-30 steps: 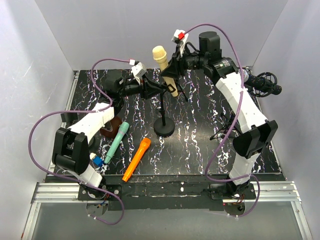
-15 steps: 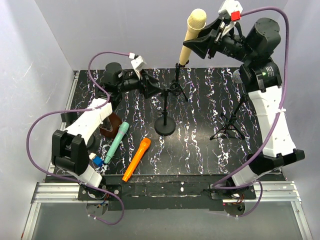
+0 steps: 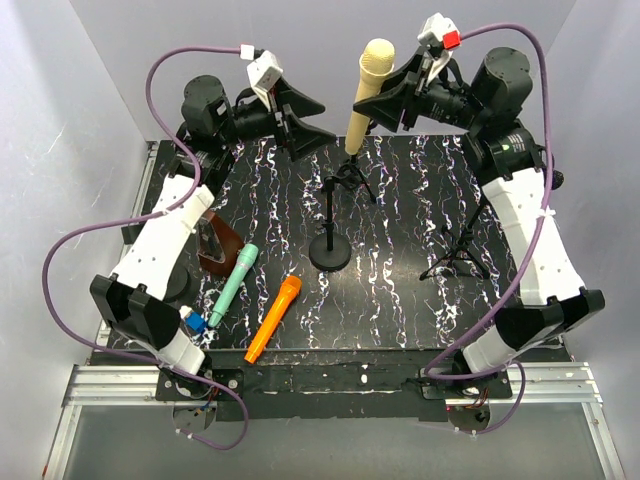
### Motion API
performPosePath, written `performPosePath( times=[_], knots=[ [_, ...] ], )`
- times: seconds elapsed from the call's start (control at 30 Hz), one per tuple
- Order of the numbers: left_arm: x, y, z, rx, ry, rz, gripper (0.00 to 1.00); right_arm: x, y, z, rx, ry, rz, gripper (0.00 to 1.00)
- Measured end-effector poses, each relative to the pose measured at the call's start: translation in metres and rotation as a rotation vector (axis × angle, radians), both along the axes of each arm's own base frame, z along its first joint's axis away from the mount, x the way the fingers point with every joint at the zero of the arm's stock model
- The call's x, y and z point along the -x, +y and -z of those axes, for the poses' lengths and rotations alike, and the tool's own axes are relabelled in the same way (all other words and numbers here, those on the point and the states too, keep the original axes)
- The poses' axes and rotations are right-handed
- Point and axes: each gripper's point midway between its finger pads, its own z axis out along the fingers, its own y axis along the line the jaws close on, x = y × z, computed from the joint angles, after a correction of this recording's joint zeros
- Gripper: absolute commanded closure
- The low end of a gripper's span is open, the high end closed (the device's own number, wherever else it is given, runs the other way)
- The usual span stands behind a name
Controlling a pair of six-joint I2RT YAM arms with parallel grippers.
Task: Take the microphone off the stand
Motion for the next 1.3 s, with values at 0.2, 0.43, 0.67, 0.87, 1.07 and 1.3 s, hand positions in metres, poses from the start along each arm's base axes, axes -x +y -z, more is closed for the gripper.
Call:
performPosePath(
  times=[0.2,0.43,0.67,0.87,1.07,1.3],
  knots=[
    [0.008,-0.02,-0.026,0.022,-0.035,0.041,0.23,-0.007,0.022,-0.003,-0.022,0.012,-0.061,0.99],
    [-0.009,-0.037,-0.014,-0.003,-0.002,0.03,0.67,-0.003,0.04,0.0,-0.033,0.034,-0.127,0.99],
    [-0.008,-0.039,-0.003,-0.053,-0.034,0.01,1.0,-0.006,0.039,0.006,-0.035,0.082,-0.122,0.21],
    [-0.02,-0.017,0.009,-0.132,-0.007,-0.143,1.0,0.018,0.027,0.037,0.036,0.137,-0.126,0.16],
    [-0.023,0.058,0.032,-0.308,0.072,-0.496,1.0,0.07,-0.013,0.085,0.14,0.116,-0.045,0.16],
    [0.035,0.168,0.192,-0.795,0.388,-0.701,1.0,0.096,-0.039,0.102,0.192,0.051,0.048,0.17]
  ],
)
